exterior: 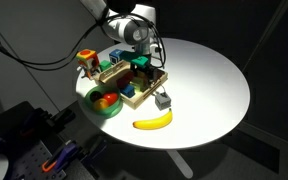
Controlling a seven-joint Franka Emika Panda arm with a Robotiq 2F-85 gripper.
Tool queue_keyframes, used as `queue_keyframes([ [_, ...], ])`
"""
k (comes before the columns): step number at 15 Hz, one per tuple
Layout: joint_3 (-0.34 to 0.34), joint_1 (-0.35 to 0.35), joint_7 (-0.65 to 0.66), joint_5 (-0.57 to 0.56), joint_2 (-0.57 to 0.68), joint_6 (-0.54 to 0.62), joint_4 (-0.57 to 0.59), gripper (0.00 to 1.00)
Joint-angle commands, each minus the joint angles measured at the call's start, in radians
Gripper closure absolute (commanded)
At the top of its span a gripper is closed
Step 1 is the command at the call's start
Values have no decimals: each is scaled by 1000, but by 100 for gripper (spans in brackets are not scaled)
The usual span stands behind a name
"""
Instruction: Remove the lemon from the box and put it on the right side of the table.
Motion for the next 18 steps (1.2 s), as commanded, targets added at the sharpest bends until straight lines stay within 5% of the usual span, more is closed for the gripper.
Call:
queue_keyframes([
  [1,5,5,-14,-21,-39,-16,-40,0],
  [18,-11,41,12,-50,-126,-34,-145,0],
])
